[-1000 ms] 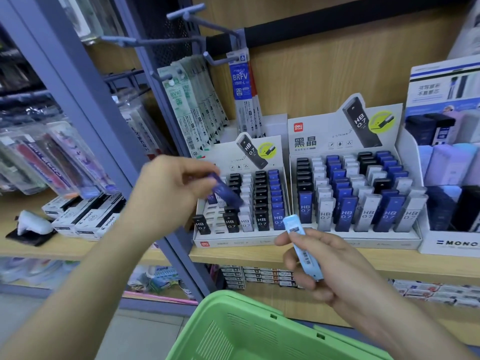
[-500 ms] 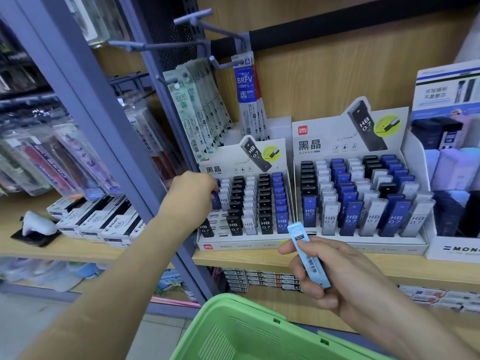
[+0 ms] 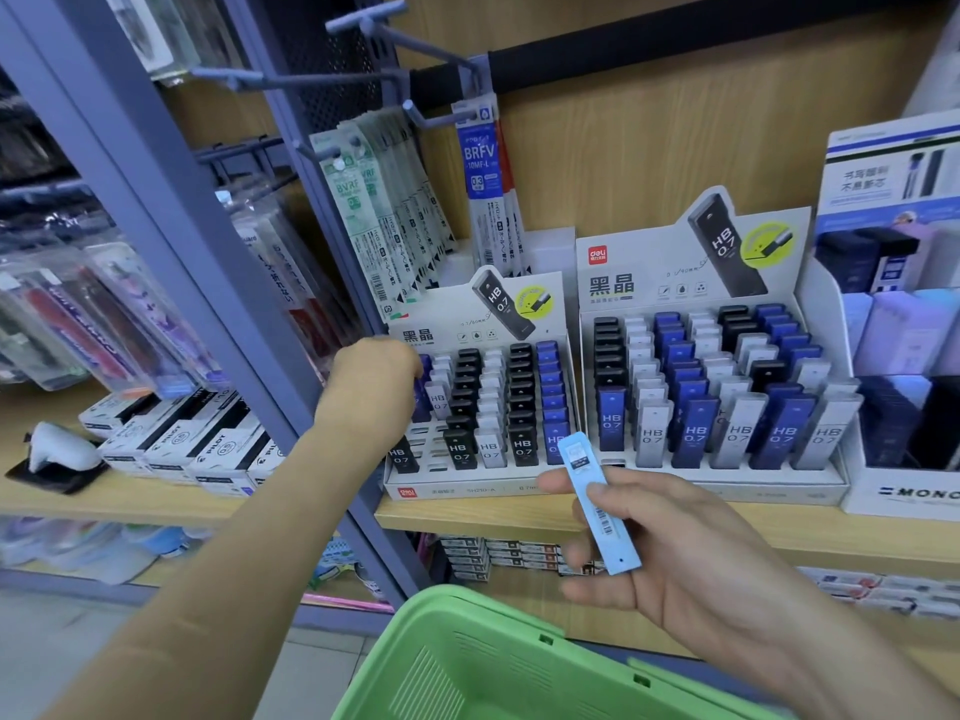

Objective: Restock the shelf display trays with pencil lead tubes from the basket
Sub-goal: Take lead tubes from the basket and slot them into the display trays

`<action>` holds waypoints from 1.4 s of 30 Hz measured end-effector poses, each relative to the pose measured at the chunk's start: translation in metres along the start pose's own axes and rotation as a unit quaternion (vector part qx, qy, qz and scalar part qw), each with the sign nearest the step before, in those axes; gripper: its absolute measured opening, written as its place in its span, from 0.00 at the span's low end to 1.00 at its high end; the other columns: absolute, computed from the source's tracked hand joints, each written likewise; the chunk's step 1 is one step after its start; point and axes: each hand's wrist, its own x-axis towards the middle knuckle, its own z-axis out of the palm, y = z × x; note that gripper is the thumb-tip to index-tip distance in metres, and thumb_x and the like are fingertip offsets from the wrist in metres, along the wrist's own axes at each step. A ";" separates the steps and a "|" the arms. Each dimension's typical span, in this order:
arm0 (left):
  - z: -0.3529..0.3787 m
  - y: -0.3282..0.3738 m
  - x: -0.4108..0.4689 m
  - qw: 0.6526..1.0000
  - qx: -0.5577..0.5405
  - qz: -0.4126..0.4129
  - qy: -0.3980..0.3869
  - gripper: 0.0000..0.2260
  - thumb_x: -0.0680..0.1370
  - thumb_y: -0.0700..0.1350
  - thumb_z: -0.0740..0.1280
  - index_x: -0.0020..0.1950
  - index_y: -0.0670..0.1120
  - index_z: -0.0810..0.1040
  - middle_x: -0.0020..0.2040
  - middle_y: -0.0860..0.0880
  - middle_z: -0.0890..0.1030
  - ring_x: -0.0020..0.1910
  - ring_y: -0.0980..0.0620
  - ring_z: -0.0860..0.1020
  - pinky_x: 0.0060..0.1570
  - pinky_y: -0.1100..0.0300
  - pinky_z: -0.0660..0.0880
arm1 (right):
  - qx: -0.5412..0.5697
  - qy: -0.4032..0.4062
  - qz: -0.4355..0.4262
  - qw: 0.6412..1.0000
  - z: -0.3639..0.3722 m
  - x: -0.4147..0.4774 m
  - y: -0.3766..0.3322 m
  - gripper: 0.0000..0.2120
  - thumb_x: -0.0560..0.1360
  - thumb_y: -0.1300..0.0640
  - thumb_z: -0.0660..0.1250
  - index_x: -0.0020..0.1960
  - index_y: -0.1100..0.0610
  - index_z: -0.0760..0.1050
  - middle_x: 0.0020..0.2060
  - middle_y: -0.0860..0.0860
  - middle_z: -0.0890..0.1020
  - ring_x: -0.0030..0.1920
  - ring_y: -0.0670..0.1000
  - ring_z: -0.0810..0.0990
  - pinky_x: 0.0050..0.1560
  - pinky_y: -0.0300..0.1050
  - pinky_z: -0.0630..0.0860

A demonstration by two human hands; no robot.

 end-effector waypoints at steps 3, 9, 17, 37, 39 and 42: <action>0.002 0.003 -0.003 1.000 -0.010 -0.012 0.005 0.15 0.71 0.29 0.62 0.49 0.44 0.80 0.43 0.45 0.82 0.43 0.43 0.79 0.43 0.50 0.79 | 0.009 0.005 -0.013 1.000 -0.002 0.001 0.000 0.11 0.78 0.64 0.62 0.49 0.65 0.84 0.34 0.52 0.83 0.34 0.55 0.82 0.33 0.51 0.82; -0.013 0.009 -0.008 1.000 -0.003 0.012 0.002 0.10 0.74 0.34 0.62 0.48 0.44 0.81 0.43 0.45 0.82 0.41 0.42 0.79 0.40 0.53 0.76 | -0.050 0.031 -0.050 0.997 -0.007 -0.002 0.001 0.10 0.77 0.61 0.65 0.47 0.59 0.85 0.47 0.60 0.80 0.39 0.55 0.86 0.29 0.45 0.80; -0.090 0.080 -0.052 0.786 -0.580 0.110 -0.183 0.09 0.76 0.45 0.68 0.51 0.43 0.83 0.38 0.47 0.84 0.33 0.54 0.80 0.37 0.61 0.80 | -0.164 0.092 -0.139 0.972 -0.022 -0.023 -0.020 0.04 0.72 0.64 0.73 0.45 0.59 0.85 0.34 0.55 0.80 0.36 0.52 0.85 0.31 0.46 0.82; -0.125 0.254 0.020 0.771 -0.620 0.142 0.037 0.08 0.74 0.37 0.72 0.45 0.51 0.82 0.42 0.48 0.84 0.41 0.52 0.82 0.51 0.53 0.80 | -0.342 0.436 -0.266 0.789 -0.210 -0.078 -0.103 0.16 0.75 0.64 0.67 0.49 0.42 0.75 0.44 0.44 0.75 0.50 0.53 0.76 0.48 0.45 0.68; -0.121 0.269 0.026 0.789 -0.594 0.153 0.044 0.07 0.74 0.39 0.72 0.46 0.51 0.82 0.41 0.51 0.84 0.40 0.55 0.82 0.50 0.55 0.80 | -0.344 0.419 -0.245 0.804 -0.211 -0.072 -0.100 0.16 0.76 0.63 0.65 0.58 0.45 0.76 0.50 0.48 0.76 0.56 0.50 0.74 0.52 0.43 0.66; -0.119 0.285 0.029 0.818 -0.543 0.182 0.061 0.06 0.74 0.40 0.72 0.49 0.49 0.84 0.38 0.59 0.80 0.36 0.62 0.79 0.48 0.64 0.78 | -0.321 0.391 -0.234 0.831 -0.211 -0.067 -0.102 0.17 0.78 0.59 0.65 0.65 0.46 0.75 0.57 0.48 0.76 0.60 0.47 0.74 0.55 0.42 0.66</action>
